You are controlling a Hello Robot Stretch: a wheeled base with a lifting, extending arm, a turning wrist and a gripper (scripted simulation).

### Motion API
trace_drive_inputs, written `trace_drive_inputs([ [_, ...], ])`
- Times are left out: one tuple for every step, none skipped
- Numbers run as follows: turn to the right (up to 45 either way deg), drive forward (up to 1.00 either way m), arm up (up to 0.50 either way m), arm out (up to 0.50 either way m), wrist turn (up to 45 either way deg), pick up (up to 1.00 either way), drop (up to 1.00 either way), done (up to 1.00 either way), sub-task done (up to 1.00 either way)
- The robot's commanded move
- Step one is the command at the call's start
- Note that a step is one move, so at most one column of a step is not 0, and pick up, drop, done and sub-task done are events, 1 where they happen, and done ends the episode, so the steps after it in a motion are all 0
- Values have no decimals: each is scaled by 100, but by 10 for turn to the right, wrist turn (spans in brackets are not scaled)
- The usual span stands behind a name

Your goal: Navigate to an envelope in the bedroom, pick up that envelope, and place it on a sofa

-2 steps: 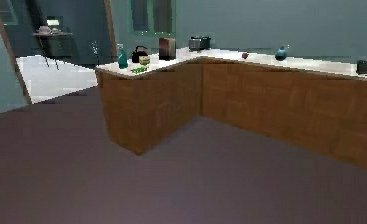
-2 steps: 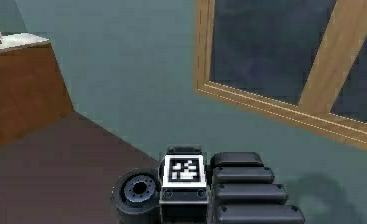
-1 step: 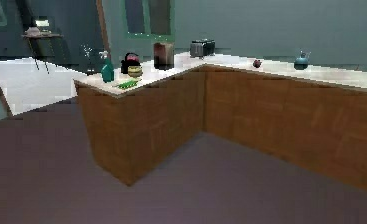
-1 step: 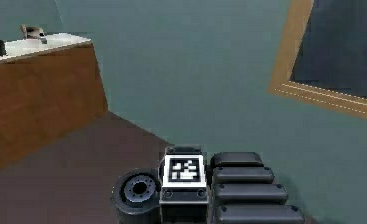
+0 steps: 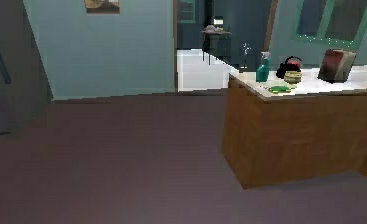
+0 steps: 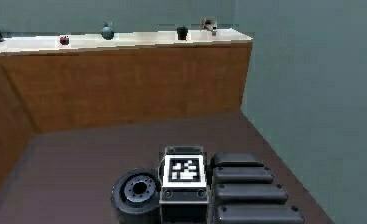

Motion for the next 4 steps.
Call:
trace_drive_inputs([
  [0,100,0,0,0,0,0,0,0],
  [-90,0,0,0,0,0,0,0,0],
  [0,20,0,0,0,0,0,0,0],
  [120,0,0,0,0,0,0,0,0],
])
